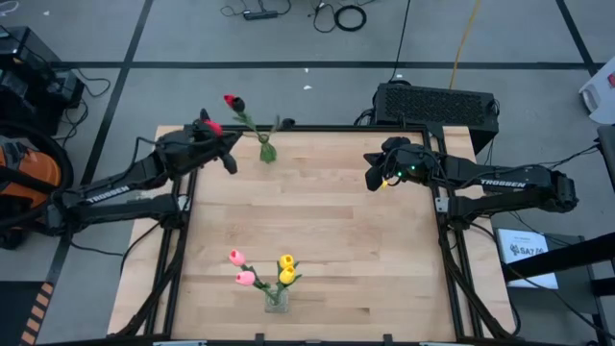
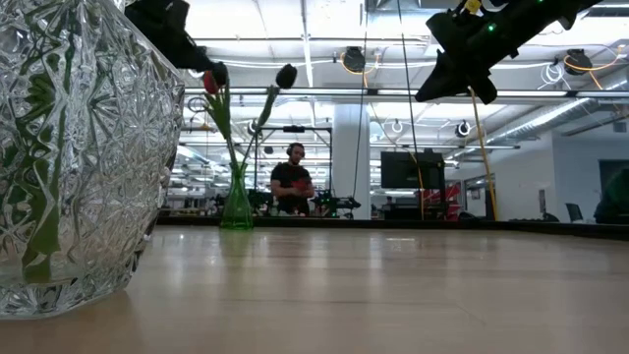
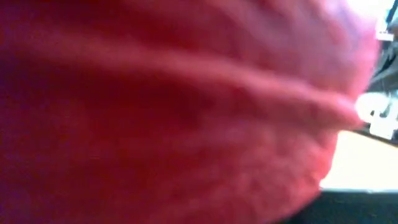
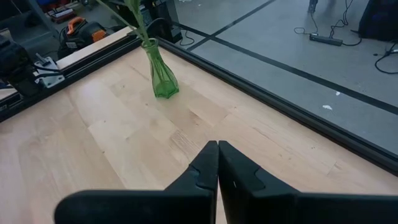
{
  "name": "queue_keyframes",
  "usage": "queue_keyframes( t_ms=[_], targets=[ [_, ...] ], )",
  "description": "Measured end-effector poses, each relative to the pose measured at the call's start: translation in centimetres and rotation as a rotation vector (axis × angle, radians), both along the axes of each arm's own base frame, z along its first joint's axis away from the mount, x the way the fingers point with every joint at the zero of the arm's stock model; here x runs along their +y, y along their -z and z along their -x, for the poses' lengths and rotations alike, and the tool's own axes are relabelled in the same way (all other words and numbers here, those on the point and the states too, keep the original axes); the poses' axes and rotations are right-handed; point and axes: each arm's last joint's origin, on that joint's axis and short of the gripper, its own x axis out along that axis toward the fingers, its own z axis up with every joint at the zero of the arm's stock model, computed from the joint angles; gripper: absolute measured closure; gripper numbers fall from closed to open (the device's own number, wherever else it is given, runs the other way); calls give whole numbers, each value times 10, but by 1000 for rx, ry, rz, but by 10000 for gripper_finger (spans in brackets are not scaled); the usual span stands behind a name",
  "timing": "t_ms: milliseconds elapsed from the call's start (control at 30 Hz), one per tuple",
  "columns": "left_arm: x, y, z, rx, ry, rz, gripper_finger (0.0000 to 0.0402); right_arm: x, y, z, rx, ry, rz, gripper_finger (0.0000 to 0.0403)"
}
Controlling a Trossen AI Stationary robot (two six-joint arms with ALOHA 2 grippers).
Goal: Sort flowers into vase by color
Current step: Put the red flower into the green vase
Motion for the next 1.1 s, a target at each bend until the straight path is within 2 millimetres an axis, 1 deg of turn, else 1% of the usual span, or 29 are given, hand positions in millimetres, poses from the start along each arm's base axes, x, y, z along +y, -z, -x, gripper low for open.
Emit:
queue_keyframes(
  t_ms=[133, 300, 400, 500, 600, 700, 833, 967, 1100],
  targets=[
    [6, -6, -14, 70, 16, 38, 398, 0, 0, 0, 4, -3, 6, 399],
    [18, -21, -28, 87, -3, 22, 399, 0, 0, 0, 4, -4, 6, 399],
    [28, -32, -31, 94, -39, 31, 399, 0, 0, 0, 5, -4, 6, 399],
    [40, -36, -32, 130, -92, 128, 399, 0, 0, 0, 8, -4, 5, 399],
    [52, -33, -35, 145, -89, 238, 399, 0, 1, 0, 13, -4, 4, 399],
    [62, -32, -40, 123, -64, 296, 399, 0, 1, 0, 14, -5, 6, 399],
    [74, -22, -47, 127, -74, 364, 399, 0, 1, 0, 17, -6, 6, 399],
    [82, -10, -53, 152, -63, 429, 399, 0, 1, 0, 18, -6, 6, 399],
    [87, -1, -60, 179, -63, 456, 398, 0, 1, 0, 20, -8, 8, 399]
  ],
)
